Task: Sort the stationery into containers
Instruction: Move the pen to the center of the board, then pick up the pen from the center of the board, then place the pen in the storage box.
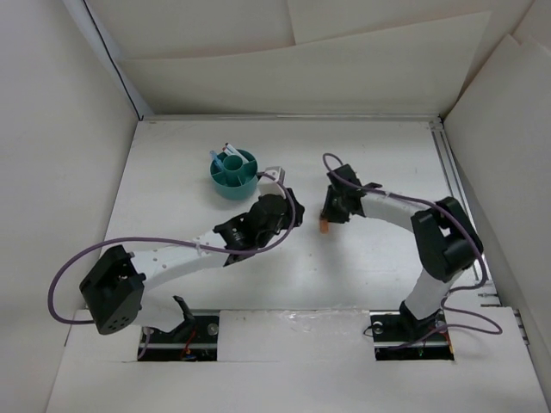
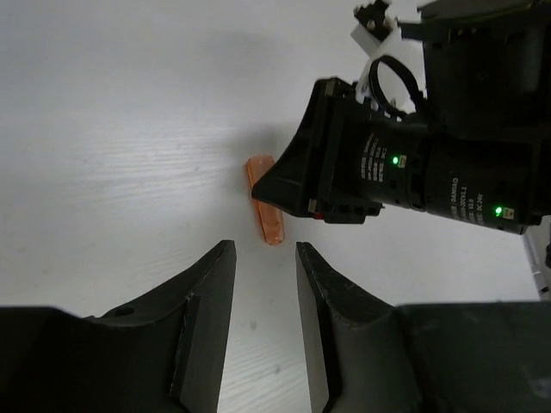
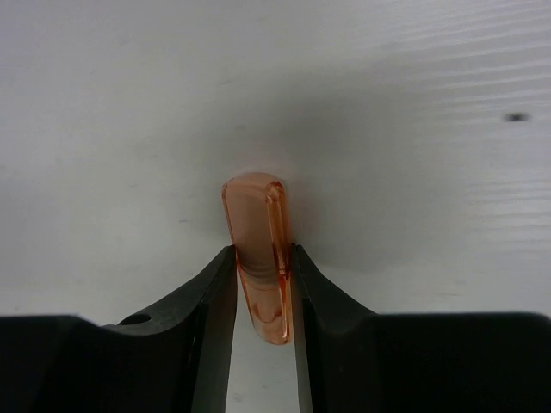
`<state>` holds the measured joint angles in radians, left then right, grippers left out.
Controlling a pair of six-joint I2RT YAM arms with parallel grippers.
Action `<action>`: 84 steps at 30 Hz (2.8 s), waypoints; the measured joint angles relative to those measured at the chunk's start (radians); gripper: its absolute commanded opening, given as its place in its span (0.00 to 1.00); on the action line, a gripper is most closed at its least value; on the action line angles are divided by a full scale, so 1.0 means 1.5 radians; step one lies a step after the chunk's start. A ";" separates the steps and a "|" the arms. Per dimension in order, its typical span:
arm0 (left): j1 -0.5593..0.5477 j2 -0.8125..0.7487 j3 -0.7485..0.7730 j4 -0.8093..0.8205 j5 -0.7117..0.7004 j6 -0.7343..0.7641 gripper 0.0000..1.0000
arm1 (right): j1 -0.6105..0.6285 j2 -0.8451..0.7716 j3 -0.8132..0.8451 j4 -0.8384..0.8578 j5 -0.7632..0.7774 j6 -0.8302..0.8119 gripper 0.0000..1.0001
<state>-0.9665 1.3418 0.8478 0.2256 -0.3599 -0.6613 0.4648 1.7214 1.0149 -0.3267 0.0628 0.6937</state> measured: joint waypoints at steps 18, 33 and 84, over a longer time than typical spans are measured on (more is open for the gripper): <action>0.008 0.008 -0.090 -0.085 -0.064 -0.030 0.40 | 0.073 -0.047 0.035 0.047 0.003 0.021 0.65; 0.016 0.368 0.244 -0.170 -0.154 -0.019 0.40 | 0.044 -0.217 -0.095 0.057 0.061 -0.011 0.61; 0.454 0.177 0.337 -0.162 -0.234 0.002 0.00 | -0.004 -0.355 -0.167 0.118 0.027 -0.046 0.61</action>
<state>-0.2855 1.6073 1.3529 -0.0174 -0.7109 -0.6590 0.4595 1.1896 0.7650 -0.1497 0.1028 0.6247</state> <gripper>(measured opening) 0.243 0.612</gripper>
